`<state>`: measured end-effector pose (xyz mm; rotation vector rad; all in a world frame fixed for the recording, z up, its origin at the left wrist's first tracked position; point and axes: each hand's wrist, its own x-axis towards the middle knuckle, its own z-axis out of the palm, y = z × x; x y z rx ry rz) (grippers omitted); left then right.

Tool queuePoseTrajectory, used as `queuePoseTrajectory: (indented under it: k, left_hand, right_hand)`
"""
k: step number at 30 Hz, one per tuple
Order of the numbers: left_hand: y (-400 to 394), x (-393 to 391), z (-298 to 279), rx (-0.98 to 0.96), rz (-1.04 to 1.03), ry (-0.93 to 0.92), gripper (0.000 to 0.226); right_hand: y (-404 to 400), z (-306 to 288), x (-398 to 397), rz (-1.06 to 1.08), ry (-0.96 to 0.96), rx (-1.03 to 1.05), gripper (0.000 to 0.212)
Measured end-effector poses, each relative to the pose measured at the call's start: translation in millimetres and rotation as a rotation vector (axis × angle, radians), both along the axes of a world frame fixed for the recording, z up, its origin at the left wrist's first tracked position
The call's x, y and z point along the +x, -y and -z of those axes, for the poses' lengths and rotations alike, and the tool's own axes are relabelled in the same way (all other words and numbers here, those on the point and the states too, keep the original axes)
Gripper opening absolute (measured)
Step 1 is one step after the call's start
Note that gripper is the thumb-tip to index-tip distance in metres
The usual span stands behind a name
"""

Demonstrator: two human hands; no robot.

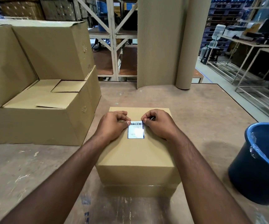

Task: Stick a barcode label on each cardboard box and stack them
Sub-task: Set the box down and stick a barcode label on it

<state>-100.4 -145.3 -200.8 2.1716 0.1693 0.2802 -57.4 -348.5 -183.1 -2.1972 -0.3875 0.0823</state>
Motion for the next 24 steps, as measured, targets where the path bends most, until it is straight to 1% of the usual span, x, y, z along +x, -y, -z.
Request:
queuePoseTrajectory:
  k: [4,8,14,17,18,20,22,24]
  left_hand:
    - [-0.3,1.0,3.2,-0.045,-0.011,0.005,0.010]
    - [0.4,3.0,6.1,-0.067,-0.024,0.037,0.011]
    - [-0.3,3.3,9.8,-0.116,-0.035,0.055,0.014]
    - [0.1,2.6,9.9,-0.150,-0.039,0.079,0.010]
    - [-0.2,2.4,9.5,-0.125,-0.043,0.076,0.018]
    - [0.2,1.4,9.6,0.001,-0.021,0.048,0.035]
    - [1.0,0.0,8.5,0.087,0.006,0.046,0.032]
    - [0.5,-1.1,7.3,0.087,0.012,0.055,0.023]
  right_hand:
    - [1.2,3.1,-0.1,0.060,-0.027,0.062,0.024]
    - [-1.6,1.3,0.7,0.029,-0.003,-0.006,0.027]
    - [1.3,2.3,5.1,-0.086,-0.062,-0.014,0.006]
    - [3.1,5.4,8.8,-0.083,-0.030,-0.009,0.007]
    - [3.3,6.2,8.9,-0.077,-0.032,0.008,0.008]
    - [3.7,7.1,8.1,-0.064,-0.050,0.048,0.011]
    - [3.7,7.6,7.4,-0.055,-0.054,0.078,0.011]
    - [3.4,6.8,6.2,-0.046,-0.043,0.093,0.014]
